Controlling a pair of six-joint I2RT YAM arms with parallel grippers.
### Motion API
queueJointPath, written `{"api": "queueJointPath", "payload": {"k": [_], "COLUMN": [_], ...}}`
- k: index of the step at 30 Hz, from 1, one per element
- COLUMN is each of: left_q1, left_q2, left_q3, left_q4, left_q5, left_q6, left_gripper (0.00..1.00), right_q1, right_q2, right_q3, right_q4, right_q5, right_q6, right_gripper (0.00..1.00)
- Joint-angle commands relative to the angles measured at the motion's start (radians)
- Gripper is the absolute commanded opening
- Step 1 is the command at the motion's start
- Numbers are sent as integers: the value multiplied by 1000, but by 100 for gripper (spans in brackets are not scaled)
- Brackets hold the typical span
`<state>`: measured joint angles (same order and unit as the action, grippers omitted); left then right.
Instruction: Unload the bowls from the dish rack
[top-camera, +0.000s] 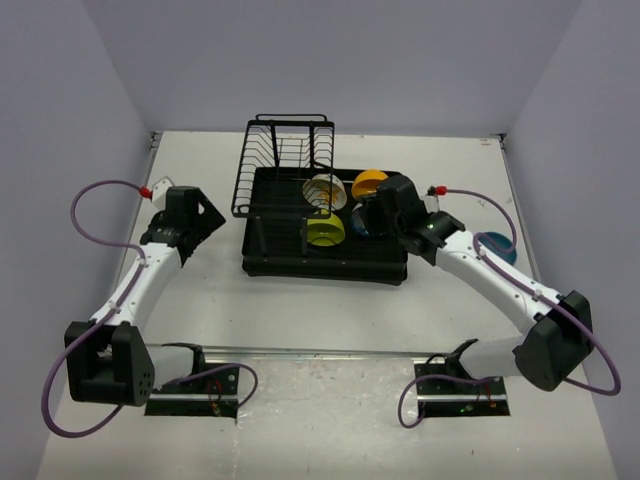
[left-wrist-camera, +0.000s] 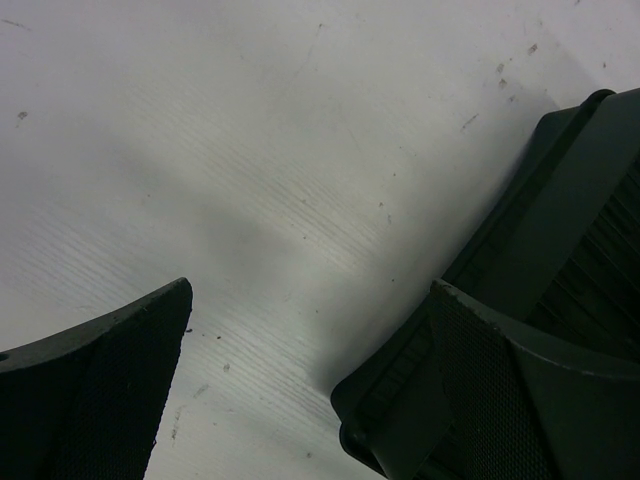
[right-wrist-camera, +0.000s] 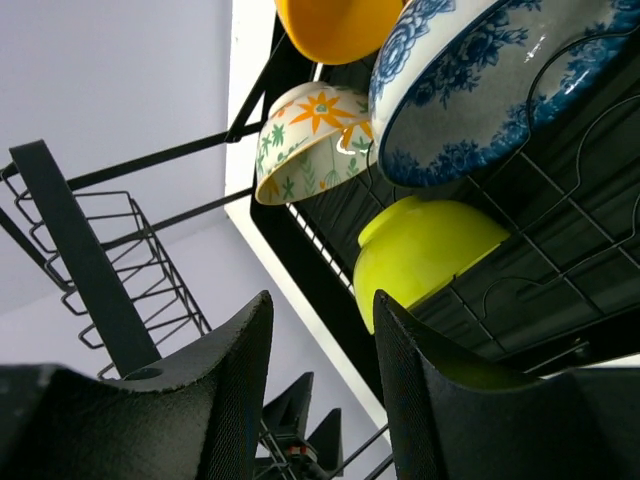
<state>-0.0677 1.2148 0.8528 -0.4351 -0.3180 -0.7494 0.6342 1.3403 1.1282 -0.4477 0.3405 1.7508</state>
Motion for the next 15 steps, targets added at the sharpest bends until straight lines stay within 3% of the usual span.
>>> {"api": "queueJointPath", "payload": {"k": [1,15], "left_q1": [2,2], "left_q2": [15,91], "left_q3": [45,97], "left_q4": [1,-14], "left_q5": [-15,-26], "left_q6": [-21,-5], "left_gripper": [100,100], "right_q1": [2,-83], "right_q2": [-21,36], "right_q3": [-13,-36], "right_q4": [-31,-11], "right_q5": [107,100], "right_q6": [55,-3], "right_gripper": [46,45]}}
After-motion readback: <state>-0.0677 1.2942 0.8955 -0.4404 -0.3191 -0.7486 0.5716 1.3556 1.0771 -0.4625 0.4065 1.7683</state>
